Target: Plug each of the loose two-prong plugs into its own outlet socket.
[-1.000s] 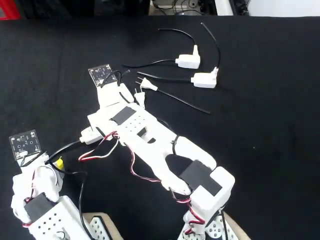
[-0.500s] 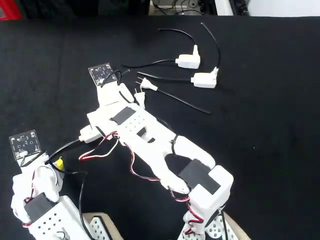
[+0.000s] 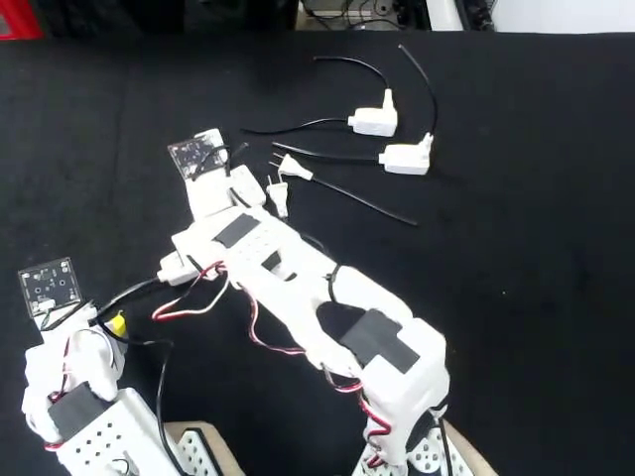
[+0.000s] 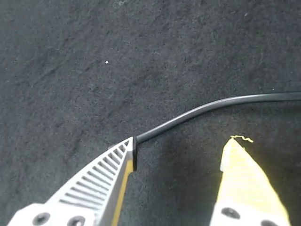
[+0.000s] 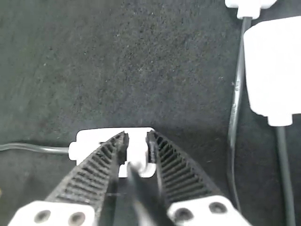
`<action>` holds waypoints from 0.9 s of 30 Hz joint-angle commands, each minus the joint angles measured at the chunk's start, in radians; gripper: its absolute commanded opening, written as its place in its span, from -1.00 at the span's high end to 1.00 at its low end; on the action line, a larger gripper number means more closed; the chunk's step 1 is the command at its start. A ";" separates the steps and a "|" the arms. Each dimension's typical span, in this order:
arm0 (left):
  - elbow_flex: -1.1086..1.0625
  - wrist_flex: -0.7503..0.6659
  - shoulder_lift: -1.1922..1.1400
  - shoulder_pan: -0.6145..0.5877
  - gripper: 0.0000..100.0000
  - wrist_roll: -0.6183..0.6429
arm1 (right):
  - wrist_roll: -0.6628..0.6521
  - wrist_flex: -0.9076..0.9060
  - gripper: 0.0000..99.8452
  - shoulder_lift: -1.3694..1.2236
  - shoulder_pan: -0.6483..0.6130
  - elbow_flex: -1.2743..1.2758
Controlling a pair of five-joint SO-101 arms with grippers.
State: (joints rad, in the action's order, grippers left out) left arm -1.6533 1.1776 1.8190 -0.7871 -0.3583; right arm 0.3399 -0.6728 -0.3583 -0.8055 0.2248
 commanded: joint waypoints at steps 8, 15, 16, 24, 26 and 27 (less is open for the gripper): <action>0.007 -0.018 0.006 0.013 0.41 -0.008 | -0.049 -0.133 0.98 -0.012 -0.034 -0.007; 0.007 -0.018 0.006 0.013 0.41 -0.008 | -0.143 -0.224 0.98 -0.012 0.097 -0.036; 0.007 -0.018 0.006 0.013 0.41 -0.008 | -0.143 -0.255 0.98 -0.012 0.098 -0.042; 0.007 -0.018 0.006 0.013 0.41 -0.008 | -0.155 -0.307 0.98 0.093 0.150 -0.022; 0.007 -0.018 0.006 0.013 0.41 -0.008 | -0.181 -0.308 0.98 0.136 0.183 0.013; 0.007 -0.018 0.006 0.013 0.41 -0.008 | -0.193 -0.308 0.98 0.157 0.198 0.036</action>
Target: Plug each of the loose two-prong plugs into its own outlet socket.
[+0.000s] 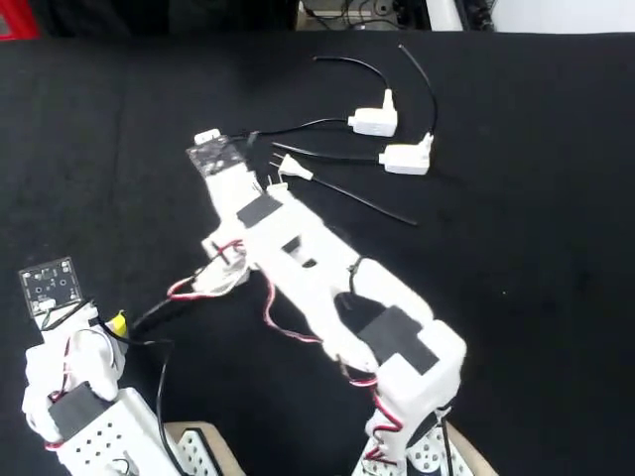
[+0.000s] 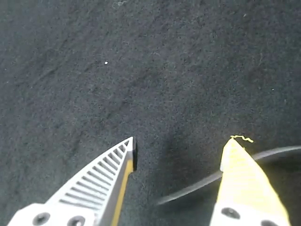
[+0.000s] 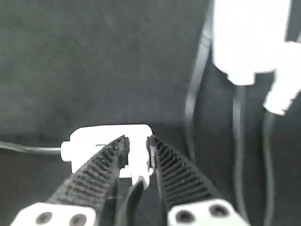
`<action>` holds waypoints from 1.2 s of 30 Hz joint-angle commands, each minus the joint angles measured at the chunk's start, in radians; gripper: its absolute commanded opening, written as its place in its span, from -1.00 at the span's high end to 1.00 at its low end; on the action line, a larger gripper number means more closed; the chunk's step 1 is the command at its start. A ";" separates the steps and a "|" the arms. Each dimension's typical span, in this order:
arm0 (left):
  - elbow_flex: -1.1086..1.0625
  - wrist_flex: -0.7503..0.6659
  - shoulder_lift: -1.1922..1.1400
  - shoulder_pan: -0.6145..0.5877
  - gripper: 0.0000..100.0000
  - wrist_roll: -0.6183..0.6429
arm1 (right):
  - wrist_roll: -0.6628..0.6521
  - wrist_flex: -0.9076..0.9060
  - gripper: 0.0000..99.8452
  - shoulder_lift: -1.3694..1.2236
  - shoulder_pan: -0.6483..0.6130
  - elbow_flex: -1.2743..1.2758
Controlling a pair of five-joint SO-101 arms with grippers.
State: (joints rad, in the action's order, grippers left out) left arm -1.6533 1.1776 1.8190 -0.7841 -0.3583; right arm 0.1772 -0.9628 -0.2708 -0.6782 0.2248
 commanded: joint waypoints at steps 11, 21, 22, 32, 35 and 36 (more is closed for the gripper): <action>0.007 -0.018 0.006 0.010 0.41 -0.008 | -0.181 -0.008 0.98 0.280 0.354 0.321; 0.007 -0.018 0.006 0.010 0.41 -0.008 | -0.459 0.241 0.98 0.344 0.879 0.429; 0.007 -0.018 0.006 0.010 0.41 -0.008 | -0.474 0.265 0.98 0.344 0.928 0.427; 0.007 -0.018 0.006 0.008 0.41 -0.008 | -0.569 0.519 0.98 0.208 1.158 0.380; 0.007 -0.018 0.006 0.008 0.41 -0.008 | -0.569 0.506 0.97 0.137 1.158 0.340; 0.007 -0.018 0.006 0.008 0.41 -0.008 | -0.563 0.486 0.96 0.130 1.154 0.328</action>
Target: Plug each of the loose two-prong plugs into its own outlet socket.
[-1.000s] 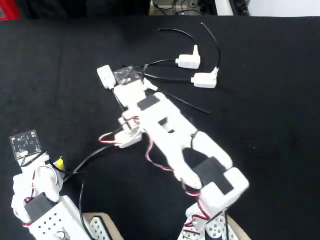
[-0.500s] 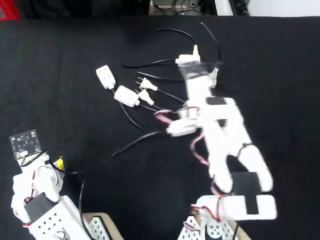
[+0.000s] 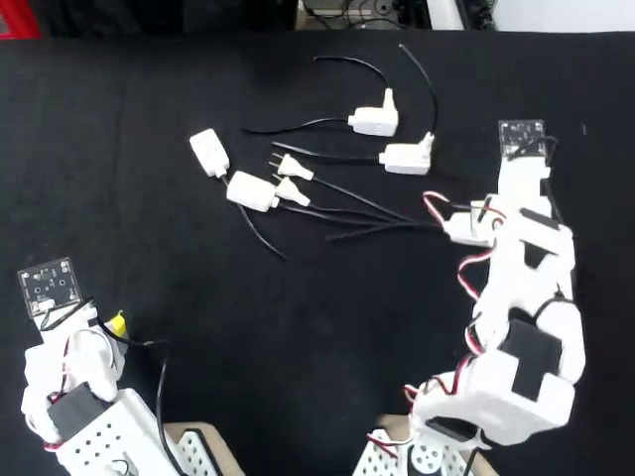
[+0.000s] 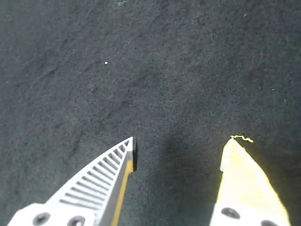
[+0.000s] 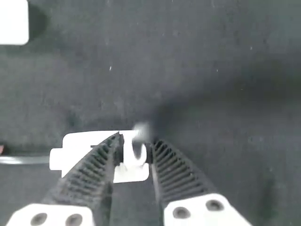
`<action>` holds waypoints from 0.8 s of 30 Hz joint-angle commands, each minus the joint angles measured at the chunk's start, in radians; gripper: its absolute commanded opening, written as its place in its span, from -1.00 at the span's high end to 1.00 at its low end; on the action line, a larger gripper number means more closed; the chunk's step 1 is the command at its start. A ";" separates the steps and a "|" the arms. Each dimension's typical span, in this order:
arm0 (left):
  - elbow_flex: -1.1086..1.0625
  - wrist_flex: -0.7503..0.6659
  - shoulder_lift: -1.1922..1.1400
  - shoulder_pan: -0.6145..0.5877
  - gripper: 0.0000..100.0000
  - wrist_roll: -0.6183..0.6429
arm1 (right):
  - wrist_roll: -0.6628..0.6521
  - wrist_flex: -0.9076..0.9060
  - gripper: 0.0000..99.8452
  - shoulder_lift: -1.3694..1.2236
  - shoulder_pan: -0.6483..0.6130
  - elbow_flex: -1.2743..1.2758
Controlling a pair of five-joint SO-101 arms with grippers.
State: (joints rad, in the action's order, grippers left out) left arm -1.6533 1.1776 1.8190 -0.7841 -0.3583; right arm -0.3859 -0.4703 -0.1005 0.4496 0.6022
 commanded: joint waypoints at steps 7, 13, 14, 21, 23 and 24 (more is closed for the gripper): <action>0.007 -0.018 0.006 0.008 0.41 -0.008 | 0.114 -0.293 0.48 0.058 -0.086 -0.147; 0.007 -0.018 0.006 0.008 0.41 -0.008 | 0.149 -0.514 0.38 0.222 -0.230 -0.206; 0.007 -0.018 0.006 0.008 0.41 -0.008 | 0.180 -0.549 0.38 0.254 -0.256 -0.214; 0.058 -0.012 0.006 0.113 0.41 -0.002 | 0.292 -0.764 0.38 0.529 -0.448 -0.288; 0.116 0.012 0.006 0.168 0.41 0.026 | 0.347 -0.802 0.38 0.616 -0.470 -0.318; 0.156 0.034 0.005 0.216 0.40 0.058 | 0.382 -0.824 0.38 0.661 -0.470 -0.337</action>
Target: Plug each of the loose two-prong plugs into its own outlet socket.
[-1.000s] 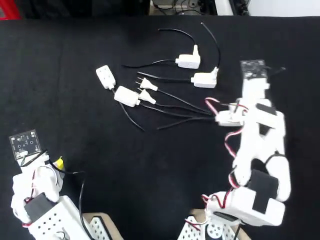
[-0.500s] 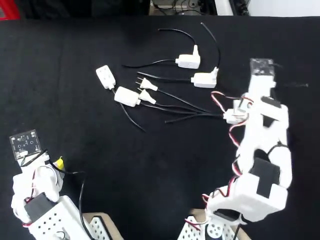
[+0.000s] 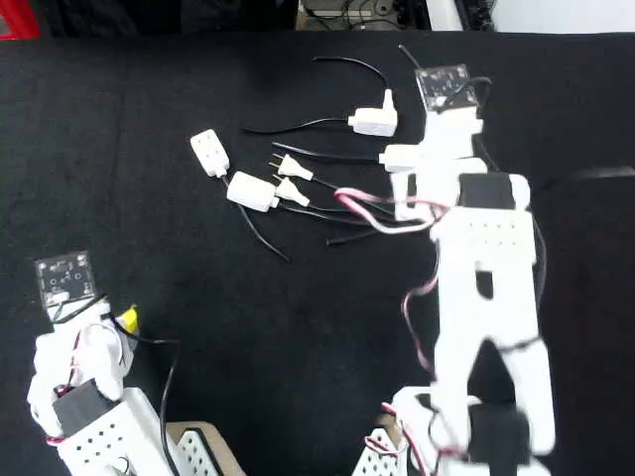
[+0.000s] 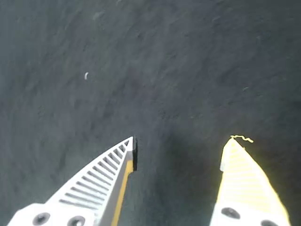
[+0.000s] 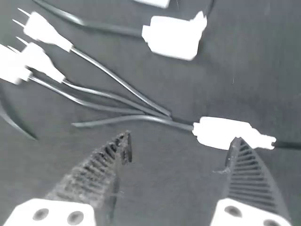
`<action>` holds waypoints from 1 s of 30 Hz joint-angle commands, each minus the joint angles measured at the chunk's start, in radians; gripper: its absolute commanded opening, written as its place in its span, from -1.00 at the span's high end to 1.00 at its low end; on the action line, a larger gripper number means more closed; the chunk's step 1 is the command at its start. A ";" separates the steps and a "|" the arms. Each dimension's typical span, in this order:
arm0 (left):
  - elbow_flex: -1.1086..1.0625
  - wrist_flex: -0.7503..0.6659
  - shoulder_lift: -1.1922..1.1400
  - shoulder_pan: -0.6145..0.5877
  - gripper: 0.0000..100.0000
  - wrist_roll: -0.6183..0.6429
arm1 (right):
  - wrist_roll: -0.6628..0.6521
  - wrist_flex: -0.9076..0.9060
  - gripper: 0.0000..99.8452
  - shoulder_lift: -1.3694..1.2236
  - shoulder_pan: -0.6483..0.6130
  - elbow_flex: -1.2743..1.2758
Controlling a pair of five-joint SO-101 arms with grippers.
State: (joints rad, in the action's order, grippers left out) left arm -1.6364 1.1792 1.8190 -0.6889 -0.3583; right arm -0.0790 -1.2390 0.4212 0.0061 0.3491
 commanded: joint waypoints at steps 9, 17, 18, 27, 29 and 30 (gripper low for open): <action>0.375 -0.158 -0.230 0.479 0.40 0.505 | 0.315 -0.120 0.38 0.463 0.011 0.018; 0.777 -0.364 -1.048 0.650 0.40 0.752 | 0.290 0.170 0.38 0.414 0.052 0.429; 0.843 -0.364 -1.145 0.657 0.40 0.781 | 0.290 0.215 0.38 0.394 0.051 0.467; 1.461 -0.359 -1.886 0.667 0.40 0.870 | 0.278 0.446 0.38 0.157 0.035 0.558; 1.595 -0.358 -2.021 0.664 0.40 0.870 | 0.227 0.448 0.38 0.093 0.023 0.532; 1.662 -0.351 -2.082 0.651 0.40 0.872 | 0.203 0.451 0.38 0.062 0.020 0.518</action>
State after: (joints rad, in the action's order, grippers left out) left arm -0.2800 0.8339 -0.0269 -0.0322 0.5010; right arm 0.1772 -0.8124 0.5470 0.0430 0.9260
